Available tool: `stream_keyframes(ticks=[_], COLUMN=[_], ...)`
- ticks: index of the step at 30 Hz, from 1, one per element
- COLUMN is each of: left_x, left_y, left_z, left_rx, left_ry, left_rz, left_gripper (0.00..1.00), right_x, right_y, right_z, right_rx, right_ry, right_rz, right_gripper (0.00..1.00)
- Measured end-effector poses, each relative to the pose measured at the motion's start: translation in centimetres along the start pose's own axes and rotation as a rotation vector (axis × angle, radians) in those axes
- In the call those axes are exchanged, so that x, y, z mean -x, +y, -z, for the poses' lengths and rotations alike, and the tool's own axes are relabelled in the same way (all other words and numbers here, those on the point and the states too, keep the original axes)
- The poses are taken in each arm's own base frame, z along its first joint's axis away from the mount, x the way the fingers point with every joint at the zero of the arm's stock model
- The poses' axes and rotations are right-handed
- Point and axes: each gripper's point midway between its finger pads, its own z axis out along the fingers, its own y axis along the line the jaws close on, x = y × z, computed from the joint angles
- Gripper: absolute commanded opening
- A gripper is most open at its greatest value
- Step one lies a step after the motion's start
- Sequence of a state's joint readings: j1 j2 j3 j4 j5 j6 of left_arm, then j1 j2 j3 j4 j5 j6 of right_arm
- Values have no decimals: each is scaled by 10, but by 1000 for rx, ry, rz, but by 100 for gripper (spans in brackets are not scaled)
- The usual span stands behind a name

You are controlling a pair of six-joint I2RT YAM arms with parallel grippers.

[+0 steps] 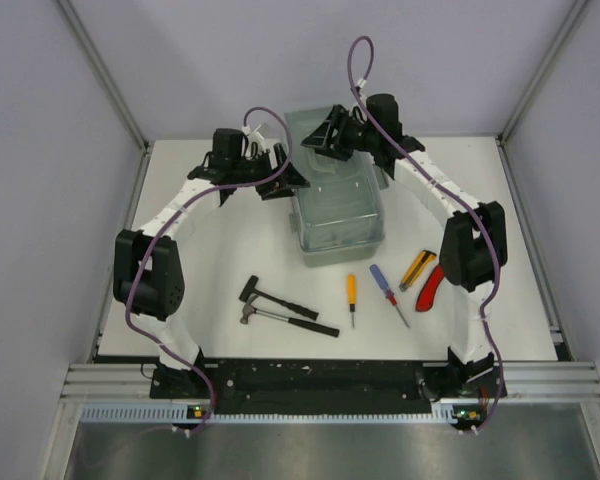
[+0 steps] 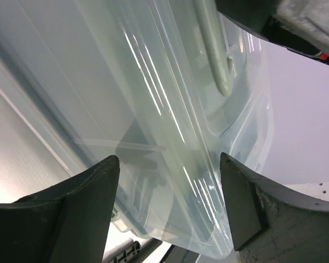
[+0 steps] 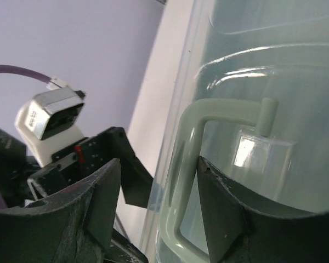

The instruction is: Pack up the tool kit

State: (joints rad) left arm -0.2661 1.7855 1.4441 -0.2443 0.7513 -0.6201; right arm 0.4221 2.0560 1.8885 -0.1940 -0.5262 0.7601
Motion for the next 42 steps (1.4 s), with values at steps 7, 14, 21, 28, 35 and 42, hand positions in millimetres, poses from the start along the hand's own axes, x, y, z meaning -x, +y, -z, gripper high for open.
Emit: stream_keyframes(ticks=[7, 14, 21, 28, 35, 42], left_x=[6, 30, 40, 51, 69, 84], left_y=[1, -11, -13, -2, -13, -53], left_z=[3, 10, 10, 7, 13, 23], left_rx=[42, 57, 54, 73, 116, 39], left_ry=[-1, -61, -96, -170, -295, -395], left_rz=[-7, -56, -45, -22, -82, -169], left_gripper=[87, 89, 84, 73, 72, 72], right_x=[6, 7, 8, 9, 9, 8], right_y=[10, 15, 15, 14, 14, 14], right_z=[1, 2, 3, 4, 3, 3], right_rx=[181, 238, 246, 260, 266, 270], right_ry=[-26, -35, -35, -38, -38, -34], right_rz=[-79, -126, -153, -177, -188, -195], right_gripper=[57, 57, 56, 56, 55, 55])
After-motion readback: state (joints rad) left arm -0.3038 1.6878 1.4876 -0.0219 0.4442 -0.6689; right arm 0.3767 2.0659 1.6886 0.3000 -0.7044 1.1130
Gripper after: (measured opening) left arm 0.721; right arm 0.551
